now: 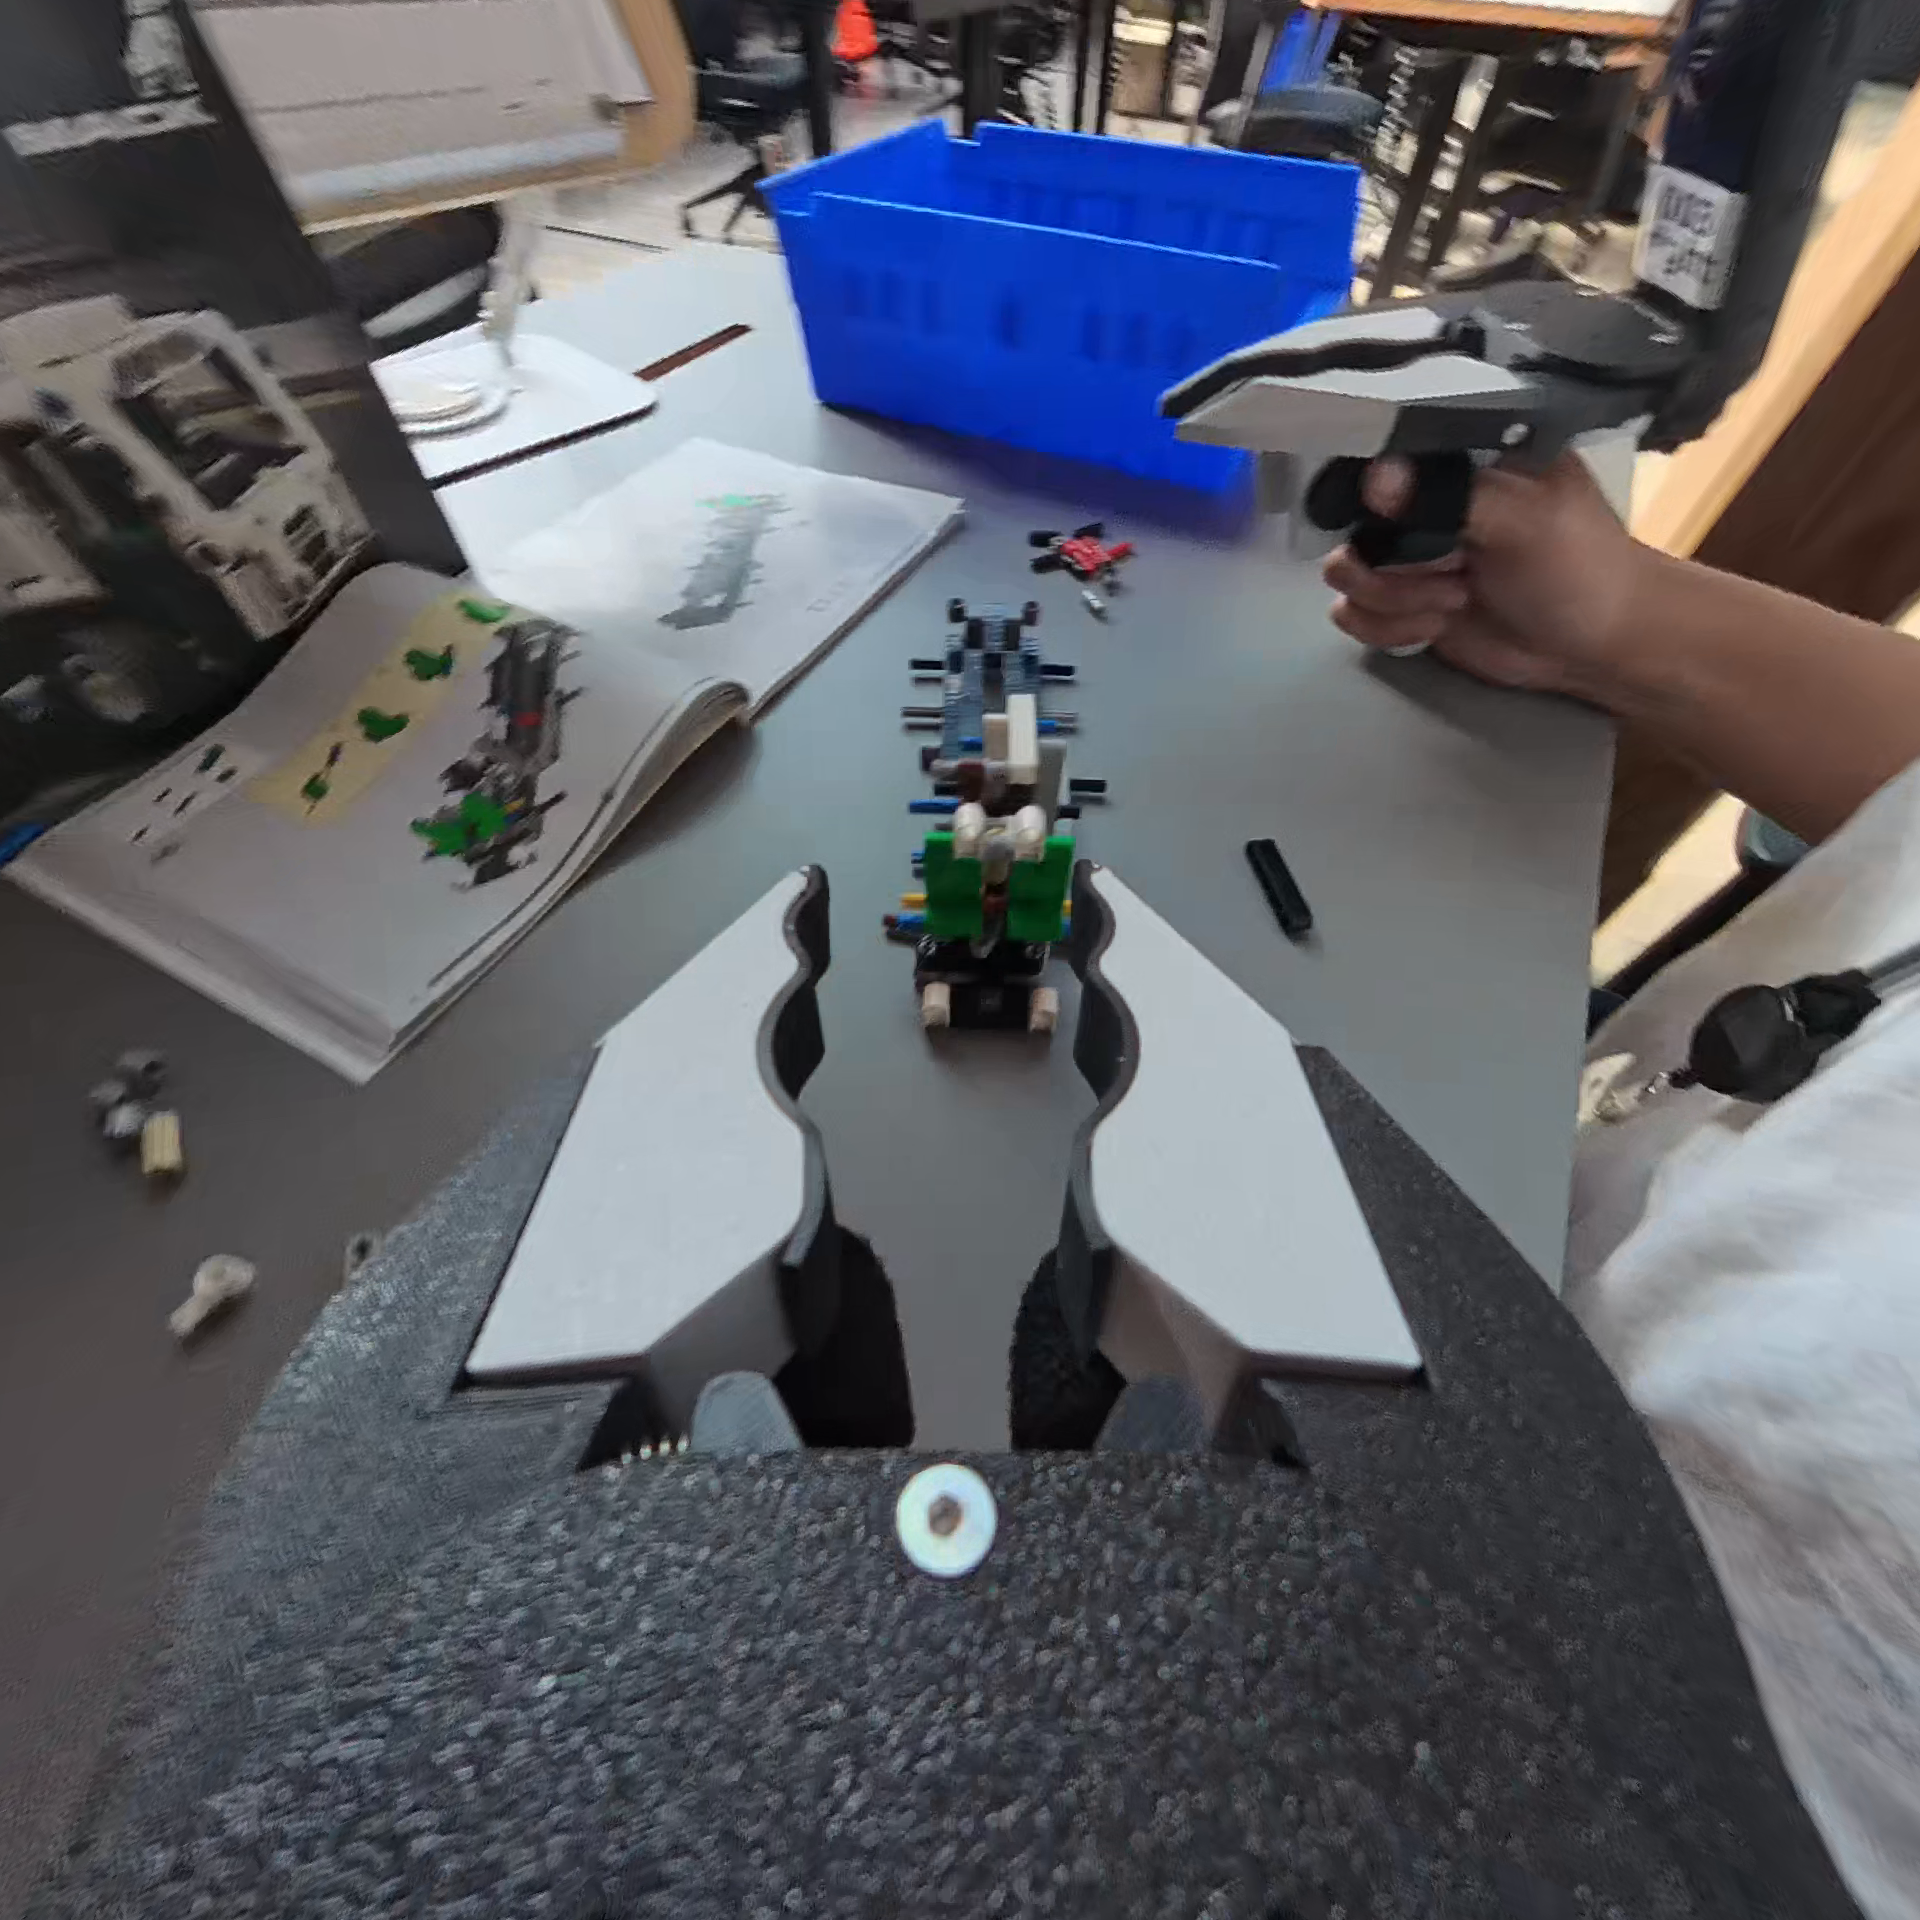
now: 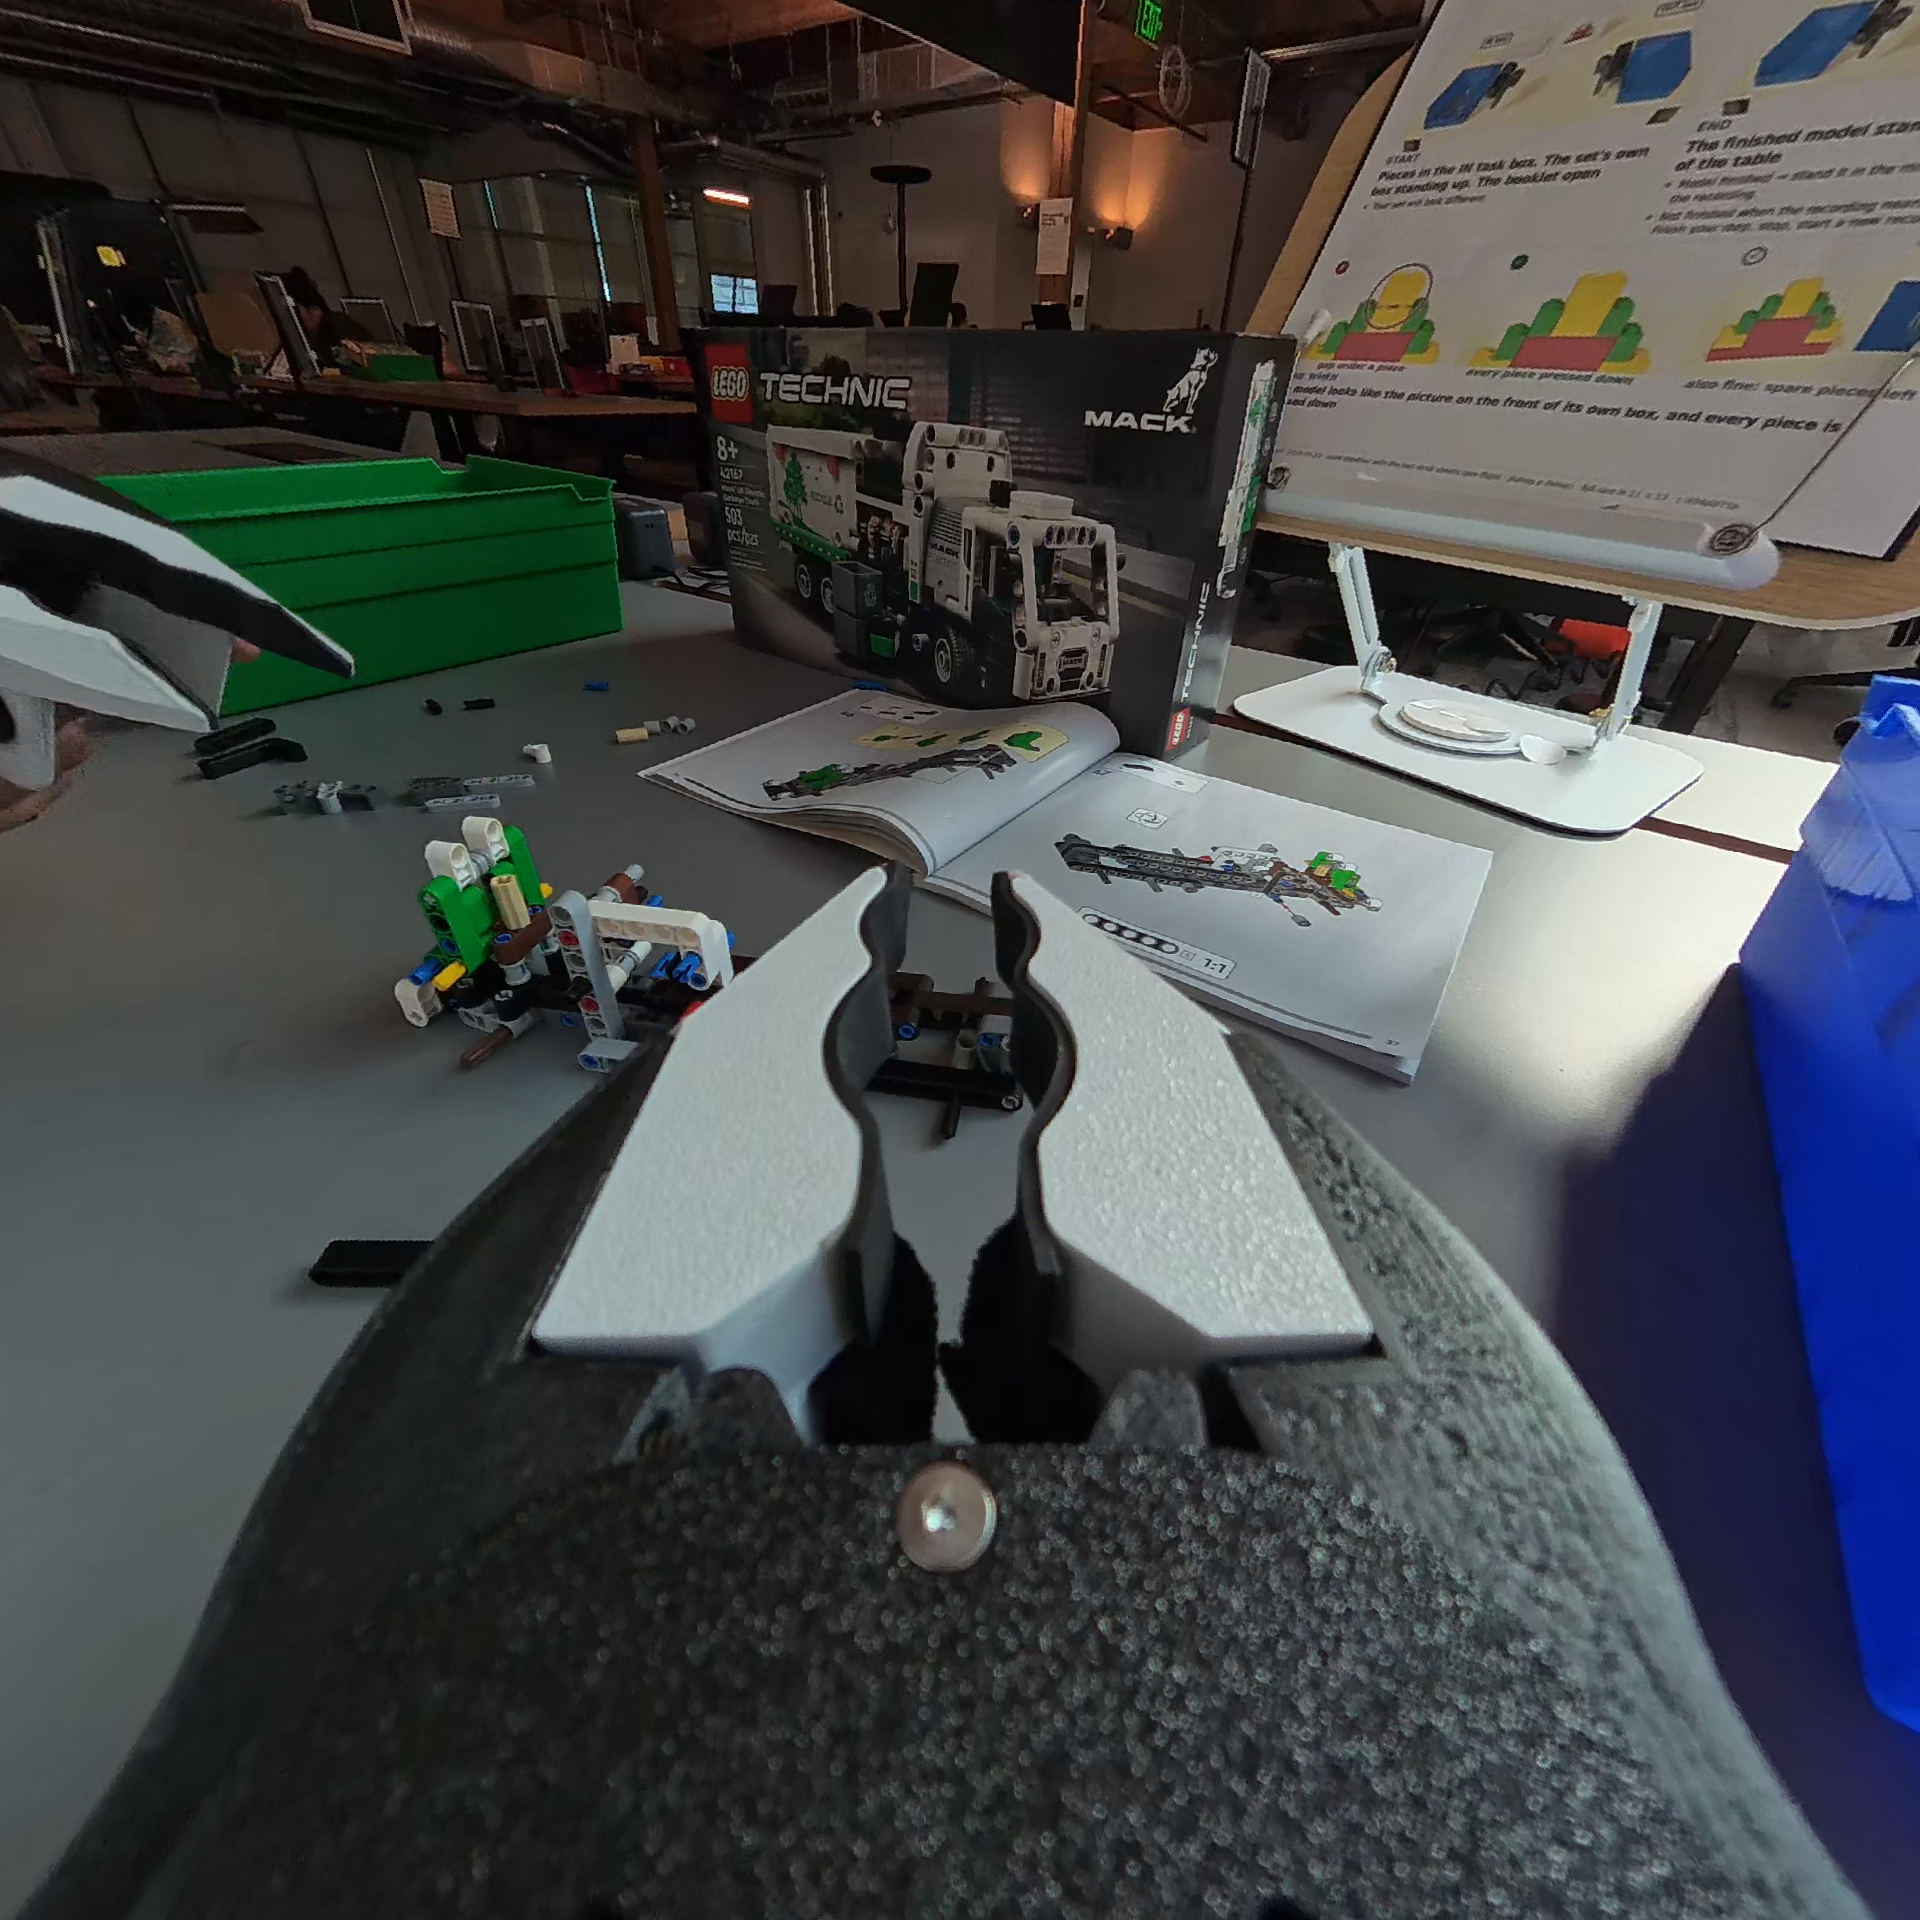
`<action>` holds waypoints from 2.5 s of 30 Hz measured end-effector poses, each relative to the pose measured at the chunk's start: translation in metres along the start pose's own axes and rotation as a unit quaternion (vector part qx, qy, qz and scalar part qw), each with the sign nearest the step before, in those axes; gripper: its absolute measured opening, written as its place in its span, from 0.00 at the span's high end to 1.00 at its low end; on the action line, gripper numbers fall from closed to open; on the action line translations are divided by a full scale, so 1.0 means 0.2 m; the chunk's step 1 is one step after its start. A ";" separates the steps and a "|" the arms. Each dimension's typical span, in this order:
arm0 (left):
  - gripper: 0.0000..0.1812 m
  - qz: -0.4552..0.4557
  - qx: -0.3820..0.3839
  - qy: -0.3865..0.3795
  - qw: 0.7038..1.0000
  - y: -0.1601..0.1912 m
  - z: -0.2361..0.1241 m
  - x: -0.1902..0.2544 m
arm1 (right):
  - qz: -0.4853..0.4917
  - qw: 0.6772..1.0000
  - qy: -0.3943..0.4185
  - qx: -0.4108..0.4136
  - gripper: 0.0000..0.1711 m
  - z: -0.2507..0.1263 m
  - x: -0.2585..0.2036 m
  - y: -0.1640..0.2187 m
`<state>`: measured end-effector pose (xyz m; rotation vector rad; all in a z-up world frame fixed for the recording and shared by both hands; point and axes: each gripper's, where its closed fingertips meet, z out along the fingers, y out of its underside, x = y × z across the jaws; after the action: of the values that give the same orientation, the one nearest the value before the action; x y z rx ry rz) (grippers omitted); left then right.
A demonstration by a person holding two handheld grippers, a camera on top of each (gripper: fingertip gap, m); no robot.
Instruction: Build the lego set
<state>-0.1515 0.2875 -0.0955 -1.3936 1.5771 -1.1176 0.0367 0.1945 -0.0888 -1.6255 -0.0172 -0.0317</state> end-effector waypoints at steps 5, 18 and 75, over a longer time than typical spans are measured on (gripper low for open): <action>0.81 -0.073 0.031 -0.101 0.992 0.15 -0.09 -0.14 | -0.005 1.000 0.005 -0.002 0.91 0.00 -0.01 0.00; 0.82 -0.078 -0.070 -0.123 0.987 0.32 -0.03 -0.27 | 0.005 1.000 0.025 -0.013 0.90 0.00 0.02 0.02; 0.97 0.061 -0.062 -0.037 0.996 -0.08 0.20 -0.51 | 0.024 1.000 0.013 -0.007 0.90 0.01 0.04 0.01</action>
<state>-0.0947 0.3826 -0.0971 -1.3817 1.6786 -0.8989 0.0442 0.1960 -0.0905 -1.6389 0.0409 -0.0157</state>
